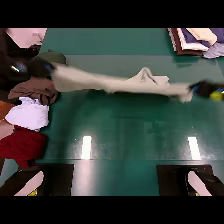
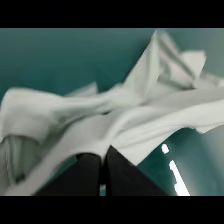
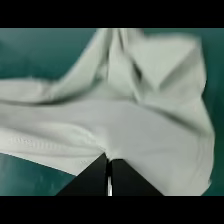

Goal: Fold the shirts.

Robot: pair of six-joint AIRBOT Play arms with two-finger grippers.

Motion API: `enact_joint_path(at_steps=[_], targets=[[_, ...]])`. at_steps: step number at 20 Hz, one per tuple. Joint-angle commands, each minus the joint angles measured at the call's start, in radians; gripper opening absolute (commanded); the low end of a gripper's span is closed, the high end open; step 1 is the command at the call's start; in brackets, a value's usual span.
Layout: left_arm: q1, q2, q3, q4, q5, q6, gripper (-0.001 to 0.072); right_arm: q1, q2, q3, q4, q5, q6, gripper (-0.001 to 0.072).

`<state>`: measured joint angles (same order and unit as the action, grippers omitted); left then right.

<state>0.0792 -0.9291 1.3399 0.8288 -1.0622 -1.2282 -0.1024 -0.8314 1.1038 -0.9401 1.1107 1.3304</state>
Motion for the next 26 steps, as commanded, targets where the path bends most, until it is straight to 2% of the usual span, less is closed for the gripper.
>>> enact_joint_path(at_steps=[1, 6, 10, 12, 16, 20, 23, 26], targets=[[0.0, 0.065, 0.365, 0.001, -0.002, -0.003, 0.0026, 0.0, 0.061, 0.336, -0.017, -0.064, 0.006, 0.0012], [0.0, 0.065, 0.798, 0.001, 0.008, -0.016, 0.0026, 0.0, 0.094, 0.679, -0.194, -0.052, 0.007, 0.0012], [0.0, 0.1, 0.896, -0.009, 0.029, -0.084, 0.0025, 0.0, 0.097, 0.845, -0.325, 0.06, 0.017, 0.0012], [0.0, 0.101, 0.886, -0.011, 0.004, -0.085, 0.0026, 0.0, 0.048, 0.943, -0.346, 0.156, 0.024, 0.0012], [0.0, 0.098, 0.652, -0.003, -0.014, -0.1, 0.0025, 0.001, -0.111, 0.989, -0.335, 0.342, 0.027, 0.0012], [0.0, 0.001, 0.361, 0.017, -0.106, -0.099, 0.0026, 0.001, -0.27, 0.762, -0.336, 0.426, 0.027, 0.0012], [0.0, -0.157, 0.201, 0.021, -0.153, -0.071, 0.0026, 0.006, -0.398, 0.586, -0.337, 0.414, 0.027, 0.0012], [0.0, -0.353, 0.114, 0.023, -0.103, -0.045, 0.0026, 0.03, -0.525, 0.476, -0.336, 0.304, 0.025, 0.0012]])
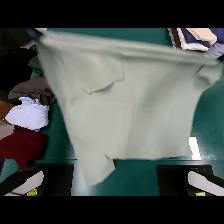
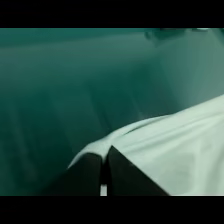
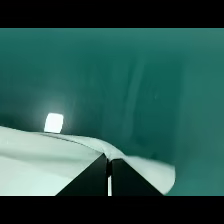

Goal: Fold the shirts.

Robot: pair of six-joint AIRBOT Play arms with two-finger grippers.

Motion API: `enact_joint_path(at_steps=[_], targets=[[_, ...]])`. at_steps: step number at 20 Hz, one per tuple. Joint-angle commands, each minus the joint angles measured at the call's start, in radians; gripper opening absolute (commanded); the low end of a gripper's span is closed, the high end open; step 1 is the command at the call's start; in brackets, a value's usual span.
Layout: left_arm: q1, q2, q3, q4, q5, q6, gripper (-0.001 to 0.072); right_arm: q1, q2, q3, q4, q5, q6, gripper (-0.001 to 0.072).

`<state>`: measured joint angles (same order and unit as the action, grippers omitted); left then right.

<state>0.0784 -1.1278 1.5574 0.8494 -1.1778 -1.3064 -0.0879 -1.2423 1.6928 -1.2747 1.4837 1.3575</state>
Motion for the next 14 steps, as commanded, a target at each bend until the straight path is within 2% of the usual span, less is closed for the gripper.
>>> enact_joint_path(at_steps=[1, 3, 5, 7, 9, 11, 14], targets=[[0.001, -0.228, -0.11, 0.003, 0.043, 0.055, 0.0026, 0.021, -0.154, -0.134, -0.002, -0.124, -0.002, 0.0012], [0.001, -0.352, -0.11, -0.021, 0.138, 0.064, 0.0026, 0.039, -0.246, -0.136, -0.001, -0.237, -0.002, 0.0012], [0.001, -0.434, -0.109, -0.099, 0.262, 0.122, 0.0026, 0.055, -0.329, -0.093, -0.001, -0.327, 0.0, 0.0012], [0.001, -0.477, -0.109, -0.195, 0.373, 0.2, 0.0026, 0.066, -0.404, -0.02, -0.001, -0.376, 0.005, 0.0012], [0.001, -0.49, -0.109, -0.23, 0.452, 0.242, 0.0026, 0.066, -0.467, 0.061, 0.0, -0.381, 0.006, 0.0012], [0.002, -0.489, -0.102, -0.224, 0.448, 0.26, 0.0026, 0.066, -0.5, 0.112, -0.001, -0.358, 0.007, 0.0012], [0.001, -0.488, -0.092, -0.196, 0.323, 0.312, 0.0026, 0.065, -0.499, 0.11, -0.005, -0.252, 0.006, 0.0012]])
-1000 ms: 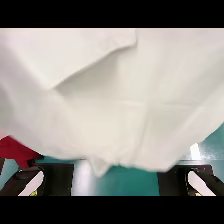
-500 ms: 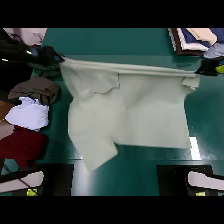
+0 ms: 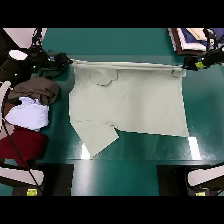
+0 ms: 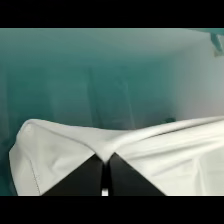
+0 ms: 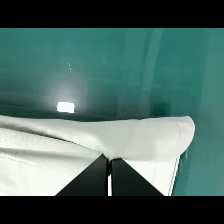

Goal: Fold the shirts.

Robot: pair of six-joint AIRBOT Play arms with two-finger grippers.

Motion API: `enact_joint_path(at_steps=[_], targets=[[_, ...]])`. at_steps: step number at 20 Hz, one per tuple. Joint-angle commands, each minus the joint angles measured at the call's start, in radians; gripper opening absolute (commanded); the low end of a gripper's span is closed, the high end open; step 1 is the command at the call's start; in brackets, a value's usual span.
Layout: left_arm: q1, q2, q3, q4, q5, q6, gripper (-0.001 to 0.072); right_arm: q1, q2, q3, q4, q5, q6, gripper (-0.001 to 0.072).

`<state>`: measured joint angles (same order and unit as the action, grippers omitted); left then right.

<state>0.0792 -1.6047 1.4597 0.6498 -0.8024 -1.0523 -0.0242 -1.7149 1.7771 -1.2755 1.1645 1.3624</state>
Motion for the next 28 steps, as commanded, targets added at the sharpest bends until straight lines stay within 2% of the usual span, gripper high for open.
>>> enact_joint_path(at_steps=[1, 6, 13, 14, 15, 16, 20, 23, 28], targets=[[0.0, -0.012, 0.001, 0.046, -0.095, 0.056, 0.0026, 0.002, -0.02, 0.002, -0.005, 0.1, 0.002, 0.0012], [0.0, -0.013, -0.074, 0.269, -0.159, -0.048, 0.0026, 0.018, 0.05, -0.217, -0.008, 0.102, 0.002, 0.0011], [0.0, -0.015, -0.105, 0.291, -0.209, -0.048, 0.0028, 0.028, 0.092, -0.362, -0.007, 0.095, 0.008, 0.0017], [0.001, -0.015, -0.105, 0.291, -0.216, -0.059, 0.008, 0.028, 0.092, -0.362, -0.006, 0.095, 0.021, 0.0079], [0.001, -0.015, -0.105, 0.291, -0.222, -0.082, 0.0317, 0.028, 0.092, -0.362, 0.006, 0.097, 0.029, 0.0303], [0.002, -0.014, -0.105, 0.294, -0.229, -0.105, 0.0438, 0.025, 0.093, -0.362, 0.025, 0.11, 0.029, 0.0365], [0.068, 0.022, -0.1, 0.296, -0.35, -0.18, 0.0436, -0.013, 0.137, -0.367, 0.064, 0.235, 0.028, 0.0365], [0.096, 0.101, -0.161, 0.381, -0.477, -0.201, 0.0417, -0.056, 0.26, -0.465, 0.08, 0.242, 0.014, 0.0365], [0.095, 0.385, -0.614, 0.358, -0.429, -0.243, 0.0419, -0.091, 0.456, -0.654, 0.085, 0.24, -0.011, 0.0365]])
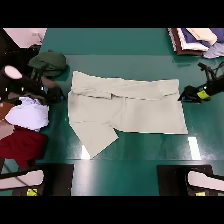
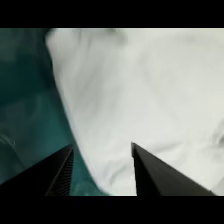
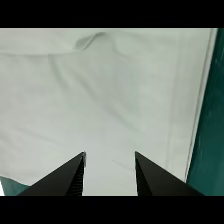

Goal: Fold the shirts.

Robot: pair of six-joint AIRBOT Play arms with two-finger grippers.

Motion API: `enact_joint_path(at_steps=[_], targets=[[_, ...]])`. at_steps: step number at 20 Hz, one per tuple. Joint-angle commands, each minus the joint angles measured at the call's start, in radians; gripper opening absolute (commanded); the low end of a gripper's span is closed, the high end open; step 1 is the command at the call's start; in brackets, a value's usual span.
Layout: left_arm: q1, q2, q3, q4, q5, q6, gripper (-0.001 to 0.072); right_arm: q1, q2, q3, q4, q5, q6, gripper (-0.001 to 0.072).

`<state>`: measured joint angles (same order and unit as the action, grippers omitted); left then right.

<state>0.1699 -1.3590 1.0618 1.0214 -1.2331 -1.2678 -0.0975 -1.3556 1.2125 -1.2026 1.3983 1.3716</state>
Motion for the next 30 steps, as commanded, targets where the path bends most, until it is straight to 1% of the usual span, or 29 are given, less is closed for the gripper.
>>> enact_joint_path(at_steps=[1, 4, 6, 7, 8, 12, 13, 15, 16, 17, 18, 19, 20, 22, 26, 27, 28, 30], targets=[[0.004, 0.19, -0.303, -0.044, 0.01, -0.026, 0.0419, -0.019, 0.12, -0.108, 0.032, 0.005, -0.031, 0.0364], [0.004, 0.309, -0.515, -0.15, 0.053, 0.017, 0.0419, -0.02, 0.168, -0.145, 0.092, -0.022, -0.048, 0.0364], [0.004, 0.329, -0.587, -0.2, 0.057, 0.046, 0.0419, -0.02, 0.173, -0.146, 0.124, -0.026, -0.049, 0.0365], [0.004, 0.329, -0.611, -0.223, 0.061, 0.07, 0.0419, -0.02, 0.172, -0.146, 0.14, -0.026, -0.05, 0.0364], [0.004, 0.329, -0.626, -0.232, 0.072, 0.076, 0.0419, -0.019, 0.173, -0.146, 0.141, -0.026, -0.05, 0.0364], [-0.002, 0.328, -0.65, -0.249, 0.123, 0.076, 0.0419, -0.019, 0.173, -0.146, 0.167, -0.026, -0.052, 0.0364], [-0.025, 0.328, -0.65, -0.259, 0.14, 0.075, 0.0419, -0.019, 0.173, -0.146, 0.168, -0.027, -0.052, 0.0364], [-0.117, 0.328, -0.65, -0.292, 0.218, 0.07, 0.0419, -0.019, 0.173, -0.146, 0.199, -0.032, -0.052, 0.0364], [-0.169, 0.328, -0.65, -0.296, 0.268, 0.06, 0.0417, -0.019, 0.173, -0.146, 0.212, -0.034, -0.053, 0.0364], [-0.203, 0.328, -0.65, -0.296, 0.306, 0.032, 0.0417, -0.02, 0.173, -0.146, 0.209, -0.033, -0.053, 0.0364], [-0.22, 0.328, -0.649, -0.297, 0.328, -0.003, 0.0353, -0.022, 0.173, -0.147, 0.204, -0.024, -0.053, 0.0364], [-0.221, 0.328, -0.645, -0.297, 0.327, -0.008, 0.0092, -0.033, 0.173, -0.147, 0.204, -0.004, -0.054, 0.0364], [-0.221, 0.329, -0.636, -0.295, 0.32, -0.007, 0.0031, -0.054, 0.173, -0.148, 0.204, 0.021, -0.058, 0.0364], [-0.221, 0.329, -0.603, -0.295, 0.284, -0.006, 0.0026, -0.113, 0.185, -0.177, 0.191, 0.056, -0.072, 0.0364], [-0.221, 0.33, -0.517, -0.296, 0.219, 0.031, 0.0026, -0.298, 0.259, -0.365, 0.005, 0.042, -0.073, 0.0369], [-0.221, 0.33, -0.503, -0.296, 0.22, 0.039, 0.0025, -0.357, 0.262, -0.41, -0.002, 0.04, -0.074, 0.0443], [-0.221, 0.33, -0.497, -0.297, 0.224, 0.038, 0.0026, -0.423, 0.254, -0.452, 0.014, 0.039, -0.074, 0.0472], [-0.221, 0.329, -0.494, -0.296, 0.226, 0.038, 0.0026, -0.524, 0.219, -0.518, 0.089, 0.034, -0.133, 0.045]])
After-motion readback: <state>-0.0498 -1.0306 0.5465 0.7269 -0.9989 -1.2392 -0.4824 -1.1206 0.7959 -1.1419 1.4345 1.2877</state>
